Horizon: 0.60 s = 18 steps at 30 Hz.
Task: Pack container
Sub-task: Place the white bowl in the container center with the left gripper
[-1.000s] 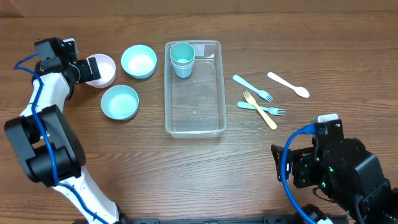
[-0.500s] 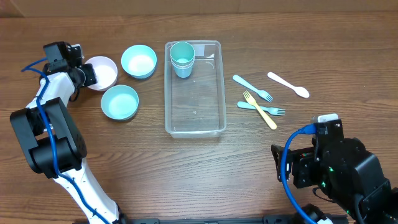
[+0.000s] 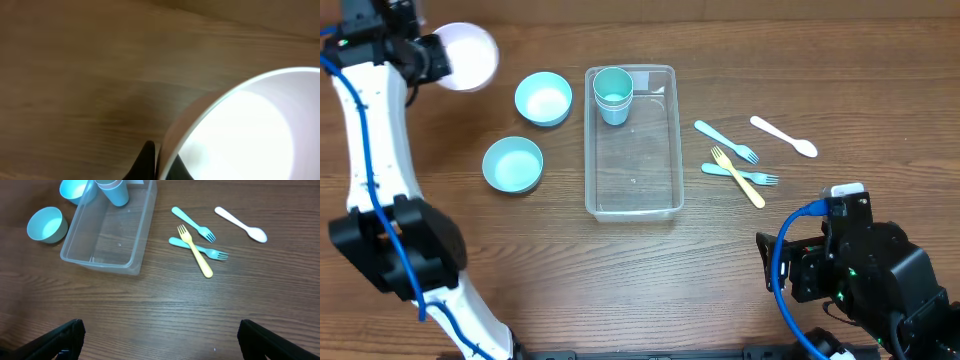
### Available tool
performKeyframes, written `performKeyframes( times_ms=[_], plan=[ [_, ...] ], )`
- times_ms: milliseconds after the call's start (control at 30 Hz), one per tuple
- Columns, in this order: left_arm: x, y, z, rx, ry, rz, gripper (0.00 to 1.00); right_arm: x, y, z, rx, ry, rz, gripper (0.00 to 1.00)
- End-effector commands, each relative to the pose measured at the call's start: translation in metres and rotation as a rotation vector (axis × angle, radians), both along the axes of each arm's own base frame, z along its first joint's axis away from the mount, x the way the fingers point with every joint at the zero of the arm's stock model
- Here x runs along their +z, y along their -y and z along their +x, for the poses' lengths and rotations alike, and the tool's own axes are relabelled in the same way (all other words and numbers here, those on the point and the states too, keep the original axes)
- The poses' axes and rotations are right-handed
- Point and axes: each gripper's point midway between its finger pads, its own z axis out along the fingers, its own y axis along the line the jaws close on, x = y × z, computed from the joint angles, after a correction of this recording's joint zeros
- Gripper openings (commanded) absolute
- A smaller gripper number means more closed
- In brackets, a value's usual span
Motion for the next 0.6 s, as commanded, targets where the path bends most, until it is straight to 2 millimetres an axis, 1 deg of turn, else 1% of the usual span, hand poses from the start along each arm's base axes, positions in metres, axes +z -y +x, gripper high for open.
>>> performKeyframes(
  times_ms=[0,67,100,133,167,200,267,300,367,433,533,567],
  plan=[
    [0.061,0.112,-0.007,-0.280,0.107,0.018,0.04,0.003,0.002,0.001,-0.011,0.014,0.003,1.00],
    [0.055,0.172,-0.017,-0.406,0.075,-0.011,0.04,0.003,0.002,0.001,-0.011,0.014,0.003,1.00],
    [0.048,0.202,-0.025,-0.471,0.051,-0.026,0.04,0.003,0.002,0.001,-0.011,0.014,0.003,1.00],
    [0.039,0.237,-0.038,-0.549,0.016,-0.023,0.04,0.003,0.002,0.001,-0.011,0.014,0.003,1.00],
    [0.029,0.254,-0.046,-0.581,-0.012,-0.005,0.04,0.003,0.002,0.001,-0.011,0.014,0.003,1.00],
    [0.020,0.262,-0.051,-0.594,-0.034,0.013,0.04,0.003,0.002,0.001,-0.011,0.014,0.003,1.00],
    [-0.008,0.280,-0.066,-0.632,-0.104,0.038,0.04,0.003,0.002,0.001,-0.011,0.014,0.003,1.00],
    [-0.025,0.286,-0.072,-0.635,-0.137,0.030,0.04,0.003,0.002,0.001,-0.011,0.014,0.003,1.00],
    [-0.045,0.294,-0.077,-0.640,-0.165,-0.010,0.04,0.003,0.002,0.001,-0.011,0.014,0.003,1.00],
    [-0.057,0.294,-0.082,-0.636,-0.192,-0.012,0.04,0.003,0.002,0.001,-0.011,0.014,0.003,1.00],
    [-0.074,0.278,-0.085,-0.575,-0.235,0.049,0.04,0.003,0.002,0.001,-0.011,0.014,0.003,1.00],
    [-0.080,0.277,-0.087,-0.576,-0.245,0.048,0.04,0.003,0.002,0.001,-0.011,0.014,0.003,1.00]
  ],
)
